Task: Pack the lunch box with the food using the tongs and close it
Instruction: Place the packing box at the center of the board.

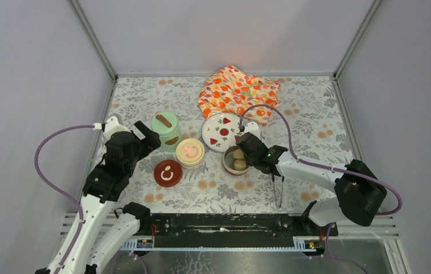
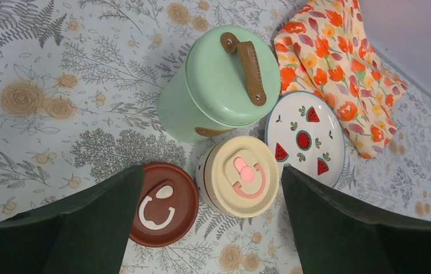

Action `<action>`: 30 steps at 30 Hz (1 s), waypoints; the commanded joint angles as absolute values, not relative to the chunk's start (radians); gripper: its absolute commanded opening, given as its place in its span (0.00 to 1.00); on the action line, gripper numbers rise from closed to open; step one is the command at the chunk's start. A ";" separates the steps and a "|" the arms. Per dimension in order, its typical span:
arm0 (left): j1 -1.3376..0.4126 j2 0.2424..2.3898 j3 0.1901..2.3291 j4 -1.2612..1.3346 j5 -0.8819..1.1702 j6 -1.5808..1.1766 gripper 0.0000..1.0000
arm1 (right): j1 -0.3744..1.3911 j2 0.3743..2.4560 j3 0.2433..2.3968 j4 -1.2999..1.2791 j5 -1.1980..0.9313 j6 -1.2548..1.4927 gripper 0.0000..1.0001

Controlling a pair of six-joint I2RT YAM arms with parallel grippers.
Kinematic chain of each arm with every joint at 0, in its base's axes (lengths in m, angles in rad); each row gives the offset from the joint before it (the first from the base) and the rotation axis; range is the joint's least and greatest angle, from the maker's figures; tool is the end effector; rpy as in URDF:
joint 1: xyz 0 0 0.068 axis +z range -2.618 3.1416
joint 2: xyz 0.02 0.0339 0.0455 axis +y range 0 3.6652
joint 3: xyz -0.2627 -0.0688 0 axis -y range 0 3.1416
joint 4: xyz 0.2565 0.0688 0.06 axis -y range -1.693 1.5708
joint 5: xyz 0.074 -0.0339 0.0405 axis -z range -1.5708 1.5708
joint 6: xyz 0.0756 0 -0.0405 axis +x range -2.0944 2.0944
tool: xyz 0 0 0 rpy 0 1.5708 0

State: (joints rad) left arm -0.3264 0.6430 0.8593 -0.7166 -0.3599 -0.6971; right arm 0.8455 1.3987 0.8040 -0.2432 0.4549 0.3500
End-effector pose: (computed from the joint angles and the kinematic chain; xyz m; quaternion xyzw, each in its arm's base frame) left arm 0.1737 -0.0307 0.3152 -0.2457 0.8149 -0.1115 0.5129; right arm 0.2345 0.2145 0.1728 -0.1447 0.9016 0.0224 0.4070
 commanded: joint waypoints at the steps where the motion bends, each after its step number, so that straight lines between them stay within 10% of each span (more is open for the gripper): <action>1: -0.321 0.612 0.835 -0.728 -0.354 -0.762 0.98 | 0.881 1.428 0.814 -0.136 0.504 0.313 0.12; 30: -0.321 0.676 0.661 -0.790 -0.265 -0.962 0.98 | 0.880 1.005 0.528 0.191 0.672 0.245 0.77</action>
State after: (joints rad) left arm -0.3264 0.6571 0.6926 -0.7818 -0.2855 -0.8928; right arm 0.8764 1.0771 0.5953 0.0246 0.5690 0.2584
